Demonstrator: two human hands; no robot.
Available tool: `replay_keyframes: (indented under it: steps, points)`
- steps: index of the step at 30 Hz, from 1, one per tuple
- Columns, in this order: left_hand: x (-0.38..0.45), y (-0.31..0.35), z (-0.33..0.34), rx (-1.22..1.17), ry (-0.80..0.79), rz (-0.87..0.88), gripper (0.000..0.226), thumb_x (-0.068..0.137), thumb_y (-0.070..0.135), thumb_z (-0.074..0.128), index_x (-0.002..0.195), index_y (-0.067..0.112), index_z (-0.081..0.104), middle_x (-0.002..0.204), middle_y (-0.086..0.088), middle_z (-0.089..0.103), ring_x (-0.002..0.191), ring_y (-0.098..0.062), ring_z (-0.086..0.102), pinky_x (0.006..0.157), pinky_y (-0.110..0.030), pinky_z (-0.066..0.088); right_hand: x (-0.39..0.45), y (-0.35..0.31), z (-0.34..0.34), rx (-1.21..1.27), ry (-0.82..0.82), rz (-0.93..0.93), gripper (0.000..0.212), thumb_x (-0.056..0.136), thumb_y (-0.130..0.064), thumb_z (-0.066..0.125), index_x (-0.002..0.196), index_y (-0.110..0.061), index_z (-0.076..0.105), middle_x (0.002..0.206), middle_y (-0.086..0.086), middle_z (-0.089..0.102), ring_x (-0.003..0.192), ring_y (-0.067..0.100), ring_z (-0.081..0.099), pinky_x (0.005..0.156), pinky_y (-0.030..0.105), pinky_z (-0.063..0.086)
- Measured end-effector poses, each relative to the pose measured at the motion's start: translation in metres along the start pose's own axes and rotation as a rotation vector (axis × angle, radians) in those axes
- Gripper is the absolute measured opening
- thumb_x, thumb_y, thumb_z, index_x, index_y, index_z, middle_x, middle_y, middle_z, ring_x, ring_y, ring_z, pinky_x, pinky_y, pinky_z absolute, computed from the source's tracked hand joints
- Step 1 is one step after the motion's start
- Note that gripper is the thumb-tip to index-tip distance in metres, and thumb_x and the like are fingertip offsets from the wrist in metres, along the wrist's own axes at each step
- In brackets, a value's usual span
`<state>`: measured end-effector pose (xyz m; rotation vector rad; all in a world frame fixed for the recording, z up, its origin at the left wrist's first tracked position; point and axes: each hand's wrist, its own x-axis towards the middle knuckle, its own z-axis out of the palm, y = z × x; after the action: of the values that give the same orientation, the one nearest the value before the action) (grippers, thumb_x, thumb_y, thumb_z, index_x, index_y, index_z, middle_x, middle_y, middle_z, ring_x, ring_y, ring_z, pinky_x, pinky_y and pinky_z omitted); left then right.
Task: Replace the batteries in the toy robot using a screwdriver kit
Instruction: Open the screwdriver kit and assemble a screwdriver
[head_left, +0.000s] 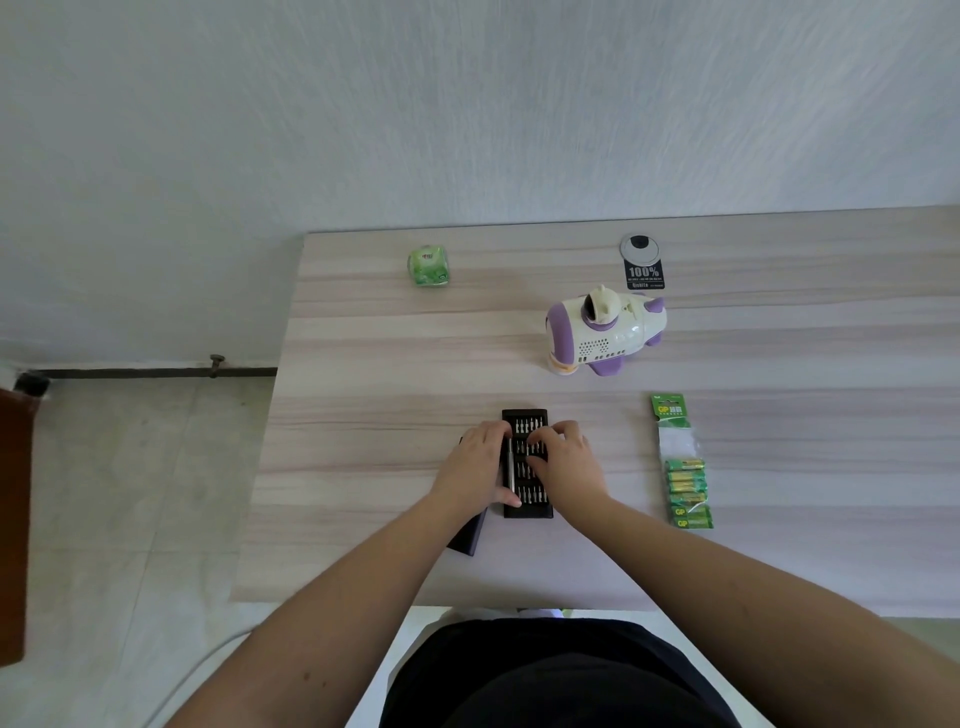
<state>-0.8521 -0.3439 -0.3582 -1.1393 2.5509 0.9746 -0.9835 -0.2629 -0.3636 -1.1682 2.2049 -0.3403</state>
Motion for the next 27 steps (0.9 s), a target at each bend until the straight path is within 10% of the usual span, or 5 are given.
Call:
replay_keyframes:
  steps: [27]
  points:
    - [-0.0035,-0.0036,0.0023,-0.046,-0.015,-0.006,0.096,0.062,0.033,0.088,0.137,0.013,0.032,0.137,-0.002,0.046,0.116,-0.026,0.054,0.092,-0.041,0.047,0.0065,-0.0065,0.008,0.211,0.079,0.12,0.01,0.089,-0.022,0.065,0.099,-0.019,0.064,0.119,0.001,0.049,0.105,0.02,0.05,0.077,0.028,0.043]
